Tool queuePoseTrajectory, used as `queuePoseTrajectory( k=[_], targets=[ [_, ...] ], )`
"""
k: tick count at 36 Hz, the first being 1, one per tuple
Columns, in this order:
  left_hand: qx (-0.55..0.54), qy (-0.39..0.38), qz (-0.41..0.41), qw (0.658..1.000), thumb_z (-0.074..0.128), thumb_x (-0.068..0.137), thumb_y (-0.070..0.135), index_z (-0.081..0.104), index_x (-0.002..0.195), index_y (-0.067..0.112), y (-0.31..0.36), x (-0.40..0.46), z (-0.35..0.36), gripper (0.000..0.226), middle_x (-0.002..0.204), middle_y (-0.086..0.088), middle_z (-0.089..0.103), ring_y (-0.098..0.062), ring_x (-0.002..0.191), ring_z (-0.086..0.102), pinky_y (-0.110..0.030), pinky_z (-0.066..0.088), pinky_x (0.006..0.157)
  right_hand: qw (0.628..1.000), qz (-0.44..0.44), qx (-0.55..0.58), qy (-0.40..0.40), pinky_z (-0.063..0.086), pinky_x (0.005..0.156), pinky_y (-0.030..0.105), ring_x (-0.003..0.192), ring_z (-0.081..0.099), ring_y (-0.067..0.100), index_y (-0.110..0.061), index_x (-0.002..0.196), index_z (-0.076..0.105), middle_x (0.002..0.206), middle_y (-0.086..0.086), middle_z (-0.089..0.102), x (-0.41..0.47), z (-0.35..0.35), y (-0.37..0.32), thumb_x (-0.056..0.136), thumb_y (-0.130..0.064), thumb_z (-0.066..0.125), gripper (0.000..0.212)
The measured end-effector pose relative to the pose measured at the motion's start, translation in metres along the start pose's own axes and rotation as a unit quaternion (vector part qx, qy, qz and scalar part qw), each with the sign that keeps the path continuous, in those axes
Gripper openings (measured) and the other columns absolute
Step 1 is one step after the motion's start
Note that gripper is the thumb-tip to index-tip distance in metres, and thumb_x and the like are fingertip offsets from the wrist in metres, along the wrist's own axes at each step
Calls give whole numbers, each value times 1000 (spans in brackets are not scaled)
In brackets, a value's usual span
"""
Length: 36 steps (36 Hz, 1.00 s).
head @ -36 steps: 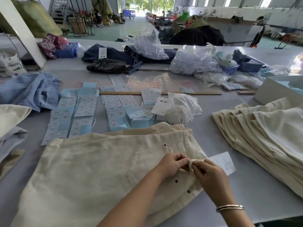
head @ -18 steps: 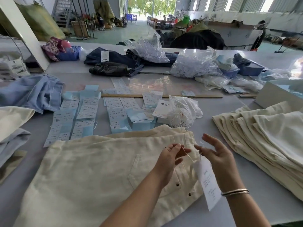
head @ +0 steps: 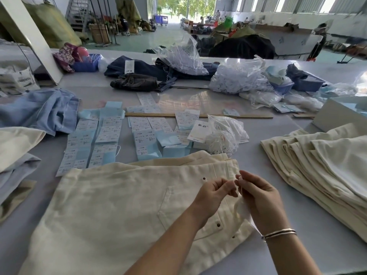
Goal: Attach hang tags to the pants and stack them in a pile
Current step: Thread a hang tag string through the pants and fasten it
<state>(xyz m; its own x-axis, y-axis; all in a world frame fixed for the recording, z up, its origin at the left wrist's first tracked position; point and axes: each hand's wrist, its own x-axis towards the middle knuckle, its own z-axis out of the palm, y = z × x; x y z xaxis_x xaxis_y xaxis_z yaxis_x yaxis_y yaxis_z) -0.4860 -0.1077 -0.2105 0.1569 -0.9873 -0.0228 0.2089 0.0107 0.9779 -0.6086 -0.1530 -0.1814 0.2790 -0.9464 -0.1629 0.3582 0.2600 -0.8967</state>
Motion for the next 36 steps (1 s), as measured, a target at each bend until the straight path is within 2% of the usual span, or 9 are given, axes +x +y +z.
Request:
queuePoseTrajectory(
  k=[5, 7, 10, 14, 25, 30, 36],
  targets=[
    [-23, 24, 24, 999, 52, 97, 21, 64, 76, 17, 0, -3, 4, 25, 67, 10, 64, -2, 72, 59, -19, 49, 79, 998, 20, 57, 8, 58, 74, 25, 75, 72, 18, -11, 74, 78, 79, 12, 73, -6, 10, -2, 65, 0, 67, 18],
    [-35, 30, 28, 999, 52, 98, 22, 64, 78, 17, 0, -4, 7, 24, 67, 10, 64, -3, 72, 59, -20, 49, 79, 997, 26, 74, 22, 59, 71, 25, 73, 71, 18, -8, 76, 77, 80, 13, 73, -9, 14, -2, 73, 1, 65, 16],
    [-44, 38, 30, 998, 50, 99, 18, 63, 83, 11, -1, -4, 15, 22, 71, 8, 63, -3, 73, 58, -19, 48, 77, 995, 29, 86, 38, 57, 63, 23, 68, 69, 17, -5, 90, 70, 81, 12, 73, -11, 18, -1, 83, 3, 59, 15],
    [-56, 53, 34, 996, 48, 100, 14, 63, 86, 9, -1, -4, 22, 20, 69, 9, 64, -1, 71, 60, -16, 48, 73, 995, 30, 88, 41, 57, 64, 23, 69, 70, 17, -6, 95, 67, 82, 12, 74, -12, 20, -2, 89, 2, 55, 16],
    [-77, 84, 31, 993, 50, 100, 16, 65, 91, 7, -5, -3, 27, 20, 79, -4, 64, -10, 79, 60, -20, 49, 76, 991, 31, 123, 48, 56, 61, 20, 72, 71, 16, -9, 98, 67, 83, 13, 73, -13, 23, 0, 91, 3, 52, 21],
    [-77, 98, 32, 992, 50, 99, 16, 67, 82, 16, -8, -3, 29, 24, 74, 5, 68, -6, 75, 62, -18, 50, 72, 990, 25, 126, 53, 56, 61, 20, 72, 71, 16, -10, 99, 67, 83, 13, 74, -13, 23, 3, 90, 2, 53, 21],
    [-89, 110, 30, 989, 51, 99, 18, 67, 83, 15, -8, -4, 32, 22, 73, 7, 67, -4, 74, 62, -17, 49, 71, 991, 3, 122, 62, 56, 62, 18, 71, 71, 14, -8, 98, 67, 82, 11, 74, -11, 22, 9, 90, 3, 54, 20]
  ],
)
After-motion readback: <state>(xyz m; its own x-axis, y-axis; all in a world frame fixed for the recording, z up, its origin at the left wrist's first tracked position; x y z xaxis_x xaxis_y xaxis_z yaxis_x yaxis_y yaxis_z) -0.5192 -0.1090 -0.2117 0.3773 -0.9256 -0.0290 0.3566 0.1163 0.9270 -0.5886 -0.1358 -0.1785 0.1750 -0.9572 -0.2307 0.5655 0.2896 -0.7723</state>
